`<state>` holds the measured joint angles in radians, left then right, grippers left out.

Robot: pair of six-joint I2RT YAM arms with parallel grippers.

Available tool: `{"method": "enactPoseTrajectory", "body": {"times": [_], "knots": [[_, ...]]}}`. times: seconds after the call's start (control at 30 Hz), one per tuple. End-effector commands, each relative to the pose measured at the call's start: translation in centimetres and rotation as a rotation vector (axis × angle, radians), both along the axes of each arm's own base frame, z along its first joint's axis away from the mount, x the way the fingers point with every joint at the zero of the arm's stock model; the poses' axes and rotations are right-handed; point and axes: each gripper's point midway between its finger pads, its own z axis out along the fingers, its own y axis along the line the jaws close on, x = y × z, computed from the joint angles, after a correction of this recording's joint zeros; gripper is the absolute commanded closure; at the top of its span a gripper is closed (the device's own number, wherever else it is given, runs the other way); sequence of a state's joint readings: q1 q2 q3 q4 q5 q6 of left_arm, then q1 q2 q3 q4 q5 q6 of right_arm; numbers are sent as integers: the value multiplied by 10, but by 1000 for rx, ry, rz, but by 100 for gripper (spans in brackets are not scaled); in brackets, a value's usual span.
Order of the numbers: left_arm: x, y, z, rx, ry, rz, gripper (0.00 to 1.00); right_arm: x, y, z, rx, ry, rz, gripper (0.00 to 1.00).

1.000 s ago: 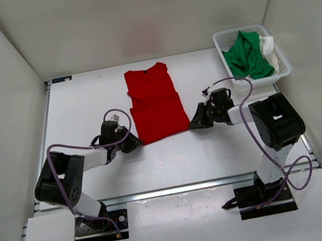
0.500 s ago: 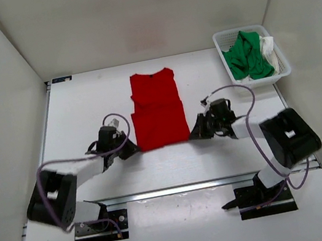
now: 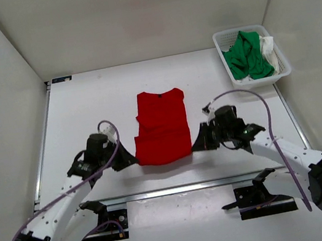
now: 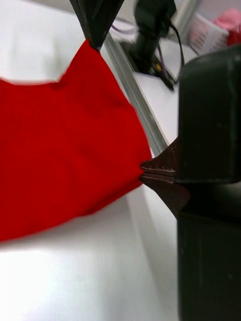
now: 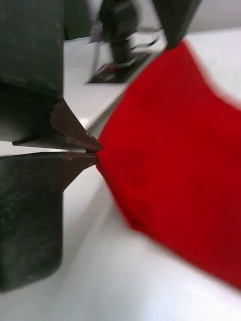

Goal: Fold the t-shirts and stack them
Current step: Fold the long partially folded tshirt into a neat square

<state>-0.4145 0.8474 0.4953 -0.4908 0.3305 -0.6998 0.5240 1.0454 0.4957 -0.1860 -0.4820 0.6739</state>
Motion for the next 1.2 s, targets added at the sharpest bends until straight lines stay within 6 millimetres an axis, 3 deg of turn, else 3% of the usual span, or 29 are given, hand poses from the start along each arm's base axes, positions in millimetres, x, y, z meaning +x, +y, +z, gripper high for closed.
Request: {"method": "enactPoseTrajectory", "body": {"times": [0.0,0.07,0.13,0.17,0.2,0.23,0.27,0.3,0.33,0.37,0.43,0.47,0.53,0.57,0.6,0.63,0.67,0.7,0.73,0.8,0.83,0.87,0.9,1.0,1.03,1.17], "knots": [[62,-18,75,-84,-142,2,100,67,-6,57,-4,-176,-43,100],[101,-25,101,-111,-201,18,100,114,-8,82,-30,-236,-70,100],[142,-31,101,-111,-190,43,100,154,-17,91,-19,-251,-81,100],[164,-30,120,-125,-237,75,100,177,-18,96,-27,-253,-97,100],[187,-35,125,-111,-254,88,100,204,-25,101,-31,-273,-127,100],[205,-33,105,-72,-218,111,100,217,-30,103,-22,-274,-137,100],[223,-34,122,-72,-256,126,100,238,-31,99,-24,-263,-147,100],[245,-33,118,-60,-254,140,100,260,-33,97,-25,-265,-152,100],[259,-35,97,-17,-225,157,100,269,-37,99,-16,-256,-153,100],[273,-33,102,8,-245,173,100,286,-33,92,-13,-241,-139,100],[304,-31,77,37,-208,192,100,322,-25,81,-20,-229,-123,100],[311,-27,69,54,-195,209,100,328,-24,76,-30,-210,-120,100],[331,-23,49,52,-165,239,100,360,-16,61,-29,-205,-107,100],[338,-16,31,63,-141,259,100,362,-13,58,-38,-192,-98,100],[347,-15,39,59,-162,274,100,379,-12,56,-28,-202,-107,100],[354,-13,32,60,-149,291,99,394,-11,49,-32,-198,-114,100],[361,-10,30,53,-158,303,96,395,-13,48,-33,-173,-117,99],[368,-10,30,43,-163,314,89,405,-8,49,-26,-175,-116,96],[374,-9,31,35,-163,319,83,421,-12,57,-7,-200,-138,88],[380,-6,30,36,-156,315,60,429,-20,64,-3,-194,-158,66],[383,2,35,41,-167,330,55,431,-20,75,5,-220,-153,57],[384,12,48,40,-201,351,48,430,-23,75,5,-215,-151,54],[384,21,45,40,-217,376,44,424,-26,79,-5,-201,-152,53],[362,33,44,34,-238,387,37,410,-35,98,-68,-227,-144,53],[350,33,37,49,-224,379,36,407,-40,114,-80,-260,-141,53],[311,1,11,24,-168,273,25,383,-45,163,-131,-334,-133,53]]}}
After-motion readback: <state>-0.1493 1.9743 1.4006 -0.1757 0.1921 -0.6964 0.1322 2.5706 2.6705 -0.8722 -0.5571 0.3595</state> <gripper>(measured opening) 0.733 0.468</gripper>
